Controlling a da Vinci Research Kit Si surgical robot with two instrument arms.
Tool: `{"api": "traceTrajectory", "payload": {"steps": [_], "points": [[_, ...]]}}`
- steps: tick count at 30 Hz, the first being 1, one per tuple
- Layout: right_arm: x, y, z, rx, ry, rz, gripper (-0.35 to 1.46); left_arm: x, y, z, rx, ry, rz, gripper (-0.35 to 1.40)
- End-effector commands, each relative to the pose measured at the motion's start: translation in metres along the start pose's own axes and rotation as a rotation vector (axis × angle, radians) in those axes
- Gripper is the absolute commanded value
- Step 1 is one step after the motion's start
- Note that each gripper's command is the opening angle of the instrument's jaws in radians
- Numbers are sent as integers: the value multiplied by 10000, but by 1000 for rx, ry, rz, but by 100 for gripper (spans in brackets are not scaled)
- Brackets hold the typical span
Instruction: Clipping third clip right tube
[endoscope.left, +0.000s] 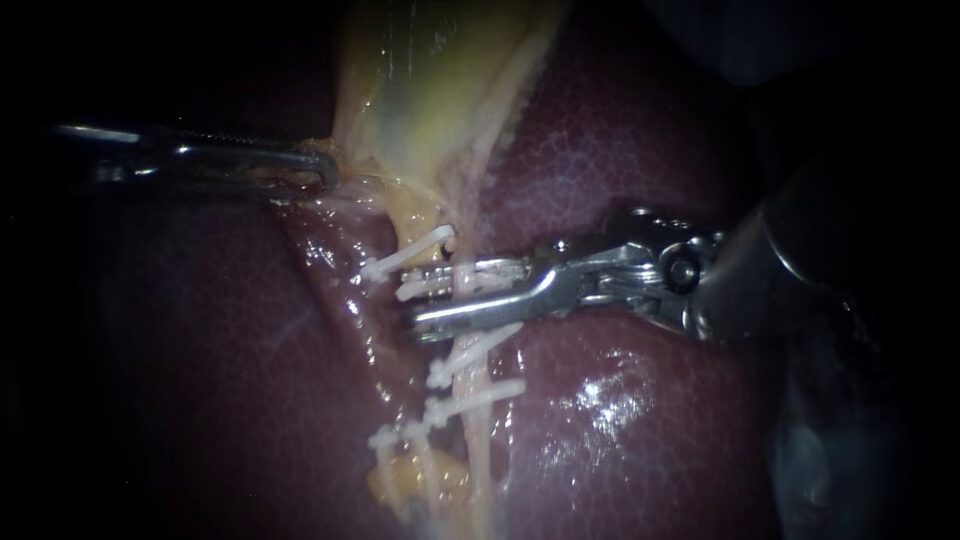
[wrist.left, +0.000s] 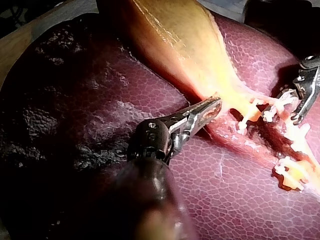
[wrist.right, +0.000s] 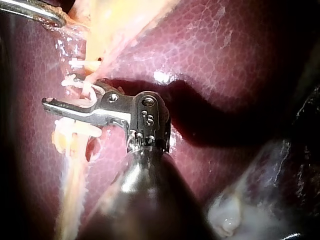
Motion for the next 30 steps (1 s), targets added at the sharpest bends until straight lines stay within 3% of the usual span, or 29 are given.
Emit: {"api": "traceTrajectory", "payload": {"steps": [1,10,16,20,24,30], "points": [[2,1,-1,-3,4,-7,48,0,0,0,0,0,0,-35],[13,15,-14,-45,41,-27,44,0,0,1,0,0,0,-35],[14,15,-16,-48,42,-27,38,0,0,1,0,0,0,-35],[14,13,-20,-51,42,-26,16,0,0,1,0,0,0,-35],[14,12,-25,-50,37,-25,-32,-1,0,1,0,0,0,-35],[14,12,-24,-42,28,-25,-35,-1,0,2,-1,0,-1,-35]]}}
